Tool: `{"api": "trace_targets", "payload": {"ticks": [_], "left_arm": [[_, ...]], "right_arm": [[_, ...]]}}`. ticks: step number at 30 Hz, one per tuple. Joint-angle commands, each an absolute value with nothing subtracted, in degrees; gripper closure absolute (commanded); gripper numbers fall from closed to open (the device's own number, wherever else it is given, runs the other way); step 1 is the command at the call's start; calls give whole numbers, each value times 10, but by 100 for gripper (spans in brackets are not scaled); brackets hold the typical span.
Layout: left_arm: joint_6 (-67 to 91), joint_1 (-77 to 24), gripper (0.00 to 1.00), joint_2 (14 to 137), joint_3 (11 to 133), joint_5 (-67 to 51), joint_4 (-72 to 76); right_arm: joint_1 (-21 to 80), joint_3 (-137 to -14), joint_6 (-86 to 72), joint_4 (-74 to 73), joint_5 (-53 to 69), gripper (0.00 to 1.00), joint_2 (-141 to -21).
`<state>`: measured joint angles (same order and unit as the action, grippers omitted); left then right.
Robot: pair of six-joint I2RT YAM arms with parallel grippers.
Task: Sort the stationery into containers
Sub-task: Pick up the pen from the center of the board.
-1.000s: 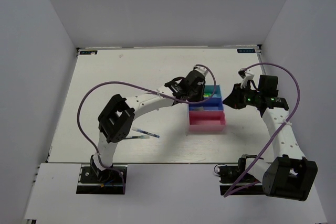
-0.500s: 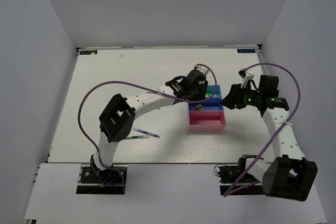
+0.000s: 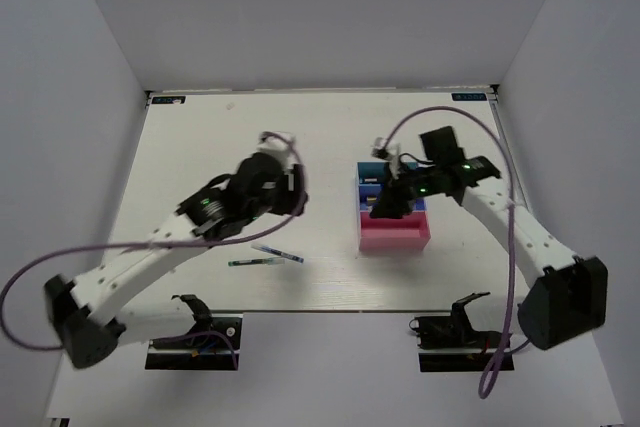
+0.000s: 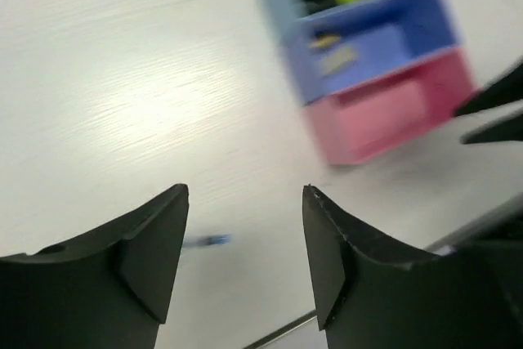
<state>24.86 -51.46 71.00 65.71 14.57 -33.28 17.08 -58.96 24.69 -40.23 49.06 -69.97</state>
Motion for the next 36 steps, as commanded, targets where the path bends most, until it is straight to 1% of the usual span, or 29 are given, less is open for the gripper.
{"api": "trace_targets", "payload": {"ticks": [1,2,3,4,5,6,7,8,9,10,11,12,13,14,16,17,18,19,20,36], "left_arm": [[282,-413,26,582,538,204,-464],[291,-395,24,560,523,201,-475],[294,-358,24,522,493,202,-503],[293,-319,24,484,466,201,-511],[297,-301,26,467,455,205,-518],[295,-283,30,435,430,202,-529],[294,-232,62,407,418,199,-533],[295,-214,83,396,394,202,-539],[291,-183,97,376,385,198,-545],[286,-155,100,359,367,186,-545],[273,-142,100,344,360,178,-544],[271,-117,98,336,356,172,-541],[271,-102,71,325,353,164,-540],[268,-94,61,318,354,158,-539],[264,-92,50,309,353,161,-529],[265,-92,38,312,352,165,-528],[265,-92,33,314,352,163,-526],[265,-93,30,312,352,163,-526],[266,-91,29,314,351,163,-526],[265,-90,29,272,345,171,-527]], "right_arm": [[312,-655,266,-400,374,65,-783],[336,-679,234,-383,314,55,-801],[384,-704,228,-384,268,51,-815],[428,-727,209,-371,214,49,-873],[447,-740,199,-374,195,47,-894],[494,-780,194,-380,171,45,-934],[509,-791,186,-377,142,45,-952],[521,-804,159,-375,129,45,-1007],[552,-841,152,-378,107,45,-1020],[560,-852,136,-381,91,45,-1036],[573,-861,128,-381,84,48,-1072],[585,-869,128,-381,71,48,-1083],[590,-871,125,-374,64,50,-1090],[594,-870,120,-367,57,50,-1108],[610,-866,114,-360,40,52,-1119],[614,-861,110,-358,34,54,-1121],[621,-859,110,-350,28,54,-1125],[625,-857,109,-347,26,54,-1130],[630,-858,107,-347,20,54,-1135],[666,-897,102,-349,33,54,-1208]]}}
